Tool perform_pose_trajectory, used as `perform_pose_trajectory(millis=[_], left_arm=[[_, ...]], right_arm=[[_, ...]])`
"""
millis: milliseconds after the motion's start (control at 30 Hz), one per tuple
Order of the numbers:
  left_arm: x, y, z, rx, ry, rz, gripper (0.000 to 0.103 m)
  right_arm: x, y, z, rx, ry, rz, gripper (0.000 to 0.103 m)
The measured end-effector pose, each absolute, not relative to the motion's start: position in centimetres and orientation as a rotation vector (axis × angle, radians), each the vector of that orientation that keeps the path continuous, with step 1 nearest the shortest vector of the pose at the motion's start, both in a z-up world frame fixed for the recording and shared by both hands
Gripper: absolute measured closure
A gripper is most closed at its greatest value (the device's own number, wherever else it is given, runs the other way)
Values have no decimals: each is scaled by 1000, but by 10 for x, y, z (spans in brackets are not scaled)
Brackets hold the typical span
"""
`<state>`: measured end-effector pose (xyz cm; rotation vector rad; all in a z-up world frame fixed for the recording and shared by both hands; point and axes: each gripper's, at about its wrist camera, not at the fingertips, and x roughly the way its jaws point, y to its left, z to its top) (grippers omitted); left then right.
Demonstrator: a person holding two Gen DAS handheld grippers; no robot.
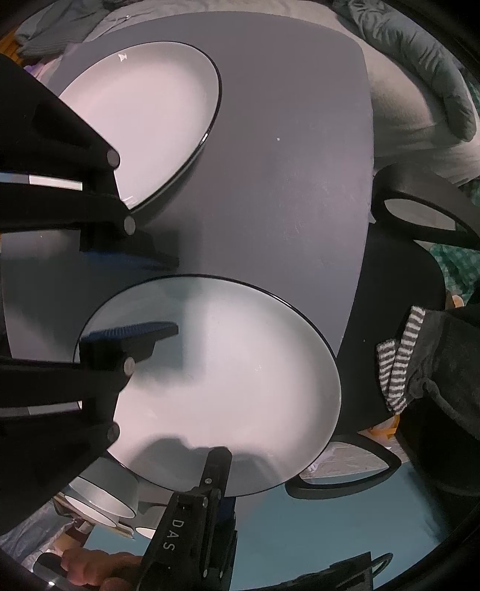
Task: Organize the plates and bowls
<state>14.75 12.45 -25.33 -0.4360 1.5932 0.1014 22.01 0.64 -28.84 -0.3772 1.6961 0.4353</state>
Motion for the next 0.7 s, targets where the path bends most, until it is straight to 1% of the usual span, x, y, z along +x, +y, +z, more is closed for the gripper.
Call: perform_pose_trajectory(millis=[67, 367, 433, 500, 567, 700], left_arm=[[146, 126, -252, -454, 1584, 98, 64], [140, 128, -246, -473, 1570, 93, 64], [138, 128, -244, -487, 1566, 87, 64], [137, 130, -244, -502, 1566, 84, 64], [136, 131, -244, -502, 1564, 82, 64], [136, 133, -240, -500, 1553, 83, 64]], right_arm=[[218, 9, -287, -406, 1690, 422, 75], [214, 14, -283, -478, 1668, 377, 72], [213, 15, -282, -494, 1654, 360, 70], [213, 14, -280, -500, 1640, 348, 64], [213, 13, -280, -489, 1645, 351, 62], [212, 13, -281, -488, 1640, 353, 62]])
